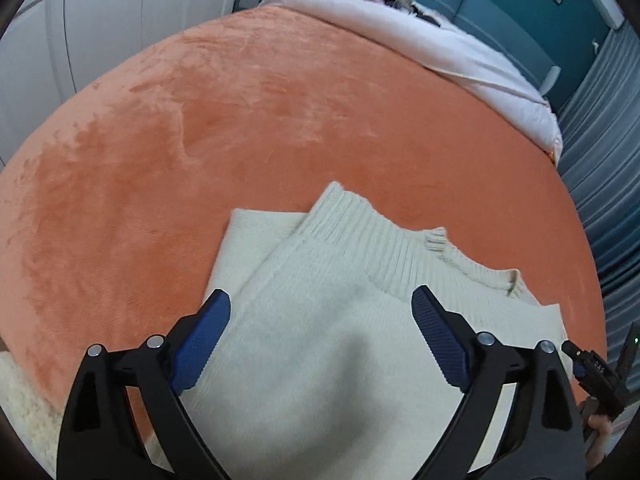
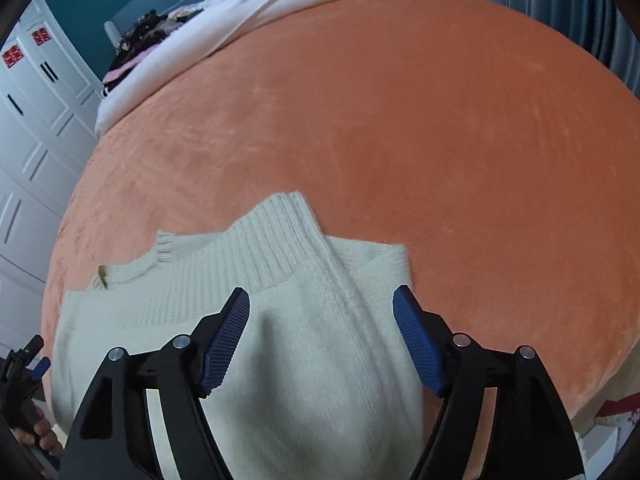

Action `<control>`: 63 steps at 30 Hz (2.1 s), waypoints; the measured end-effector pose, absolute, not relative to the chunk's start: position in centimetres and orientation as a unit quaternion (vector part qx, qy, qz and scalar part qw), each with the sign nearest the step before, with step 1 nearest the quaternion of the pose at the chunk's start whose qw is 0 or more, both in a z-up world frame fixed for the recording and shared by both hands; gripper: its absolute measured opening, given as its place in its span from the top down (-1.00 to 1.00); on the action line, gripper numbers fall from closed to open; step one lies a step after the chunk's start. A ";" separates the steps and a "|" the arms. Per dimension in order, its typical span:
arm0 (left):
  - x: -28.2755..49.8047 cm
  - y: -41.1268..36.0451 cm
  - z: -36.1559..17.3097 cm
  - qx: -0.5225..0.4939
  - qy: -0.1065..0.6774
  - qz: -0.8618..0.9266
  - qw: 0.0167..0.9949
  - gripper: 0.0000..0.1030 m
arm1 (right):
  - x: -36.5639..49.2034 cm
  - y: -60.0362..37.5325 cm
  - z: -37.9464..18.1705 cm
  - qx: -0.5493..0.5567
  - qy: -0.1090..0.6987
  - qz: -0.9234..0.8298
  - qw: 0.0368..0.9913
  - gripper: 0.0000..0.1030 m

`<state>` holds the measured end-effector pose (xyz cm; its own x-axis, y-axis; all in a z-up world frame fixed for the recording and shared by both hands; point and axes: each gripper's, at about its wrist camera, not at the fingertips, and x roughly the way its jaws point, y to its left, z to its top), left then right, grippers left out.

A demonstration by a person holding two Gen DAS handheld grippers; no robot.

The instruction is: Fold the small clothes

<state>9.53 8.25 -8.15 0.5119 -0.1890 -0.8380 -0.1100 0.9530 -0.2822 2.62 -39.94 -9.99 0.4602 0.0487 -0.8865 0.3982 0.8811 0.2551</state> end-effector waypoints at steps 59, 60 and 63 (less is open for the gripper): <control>-5.0 6.9 -10.1 -0.065 0.516 0.004 0.854 0.04 | -6.2 -17.1 -9.2 0.061 0.561 0.130 0.816 0.53; -5.0 6.9 -10.0 -0.065 0.516 0.002 0.854 0.04 | -6.3 -16.6 -8.6 0.047 0.562 0.127 0.816 0.49; -5.6 8.1 -8.5 -0.106 0.508 -0.008 0.855 0.01 | -6.3 -16.6 -5.8 0.077 0.549 0.133 0.822 0.48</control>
